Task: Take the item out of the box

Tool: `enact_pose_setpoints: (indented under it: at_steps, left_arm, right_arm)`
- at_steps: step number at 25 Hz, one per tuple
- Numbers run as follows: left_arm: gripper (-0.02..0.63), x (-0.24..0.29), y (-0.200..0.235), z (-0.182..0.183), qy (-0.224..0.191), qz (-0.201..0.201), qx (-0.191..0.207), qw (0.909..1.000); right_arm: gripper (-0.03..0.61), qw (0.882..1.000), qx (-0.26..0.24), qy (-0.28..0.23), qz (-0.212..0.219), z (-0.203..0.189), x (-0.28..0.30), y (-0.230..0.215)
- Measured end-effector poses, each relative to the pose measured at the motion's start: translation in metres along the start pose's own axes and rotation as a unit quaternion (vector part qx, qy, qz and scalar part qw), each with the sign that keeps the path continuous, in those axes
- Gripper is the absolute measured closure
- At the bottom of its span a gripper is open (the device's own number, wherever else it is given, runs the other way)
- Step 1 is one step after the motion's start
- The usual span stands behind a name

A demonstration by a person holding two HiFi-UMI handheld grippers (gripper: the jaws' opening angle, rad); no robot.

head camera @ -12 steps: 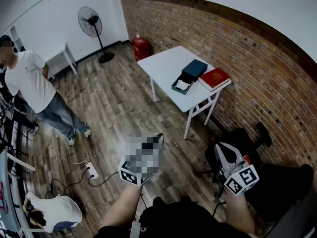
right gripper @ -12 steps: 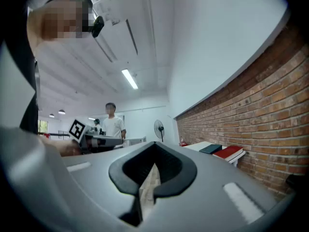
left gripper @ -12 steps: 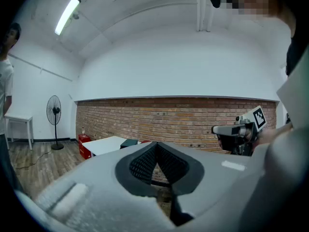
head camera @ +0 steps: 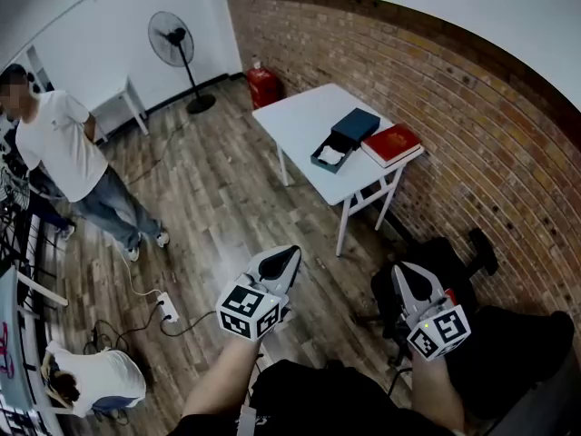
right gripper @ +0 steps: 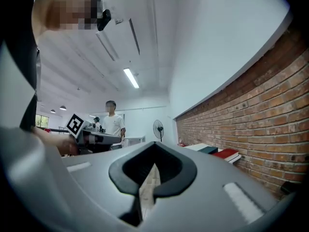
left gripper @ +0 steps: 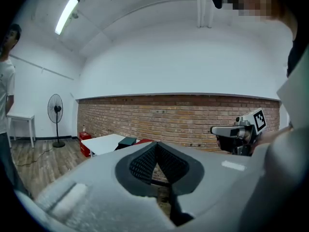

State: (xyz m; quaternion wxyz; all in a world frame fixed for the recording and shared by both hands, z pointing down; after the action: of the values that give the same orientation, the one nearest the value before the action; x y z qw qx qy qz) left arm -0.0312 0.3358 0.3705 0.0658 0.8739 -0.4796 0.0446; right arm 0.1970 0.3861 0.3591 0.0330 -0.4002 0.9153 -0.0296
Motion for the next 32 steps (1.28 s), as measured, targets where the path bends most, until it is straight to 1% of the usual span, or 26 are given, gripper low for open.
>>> enact_pose_setpoints:
  at_steps: [4, 9, 13, 17, 20, 23, 28, 32]
  left_arm:
    - [0.615, 0.004, -0.016, 0.004, -0.007, 0.006, 0.002, 0.9999]
    - [0.615, 0.014, -0.025, 0.003, -0.004, 0.009, 0.000, 1.0000]
    - [0.615, 0.028, -0.025, 0.000, 0.002, 0.005, 0.003, 1.0000]
    - [0.615, 0.049, -0.015, -0.010, 0.014, 0.001, -0.005, 0.9999]
    - [0.615, 0.069, 0.002, -0.016, 0.021, -0.006, -0.009, 0.9997]
    - [0.615, 0.093, 0.028, -0.019, 0.026, -0.007, -0.011, 0.9996]
    - [0.615, 0.138, 0.086, -0.014, 0.023, -0.004, 0.004, 0.9997]
    - [0.615, 0.178, 0.148, -0.004, 0.023, -0.009, 0.016, 0.9996]
  right_arm:
    - [0.580, 1.000, -0.007, 0.008, 0.014, 0.000, -0.006, -0.009]
    - [0.578, 0.999, -0.029, 0.024, 0.033, 0.000, -0.009, -0.012]
    - [0.578, 0.999, -0.022, 0.033, 0.029, -0.006, -0.006, -0.026]
    - [0.578, 0.998, -0.007, 0.059, 0.037, -0.024, 0.008, -0.035]
    - [0.578, 0.997, 0.003, 0.071, 0.036, -0.035, 0.027, -0.047]
    - [0.578, 0.996, 0.011, 0.079, 0.034, -0.043, 0.057, -0.064]
    - [0.578, 0.993, 0.019, 0.105, 0.041, -0.056, 0.133, -0.091]
    - [0.578, 0.993, 0.022, 0.112, 0.040, -0.056, 0.208, -0.112]
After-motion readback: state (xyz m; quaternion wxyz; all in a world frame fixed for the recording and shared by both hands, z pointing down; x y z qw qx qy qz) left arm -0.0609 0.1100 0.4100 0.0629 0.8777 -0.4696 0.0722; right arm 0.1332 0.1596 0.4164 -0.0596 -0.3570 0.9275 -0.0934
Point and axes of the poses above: the fingertips, and each gripper's own axes: x forward along the fingers, y to its left, z out of its top, the point moved 3 cm from there along -x, backward along the fingers, and after that the axes turned 8 degrees about z, right-handed, at the moved point
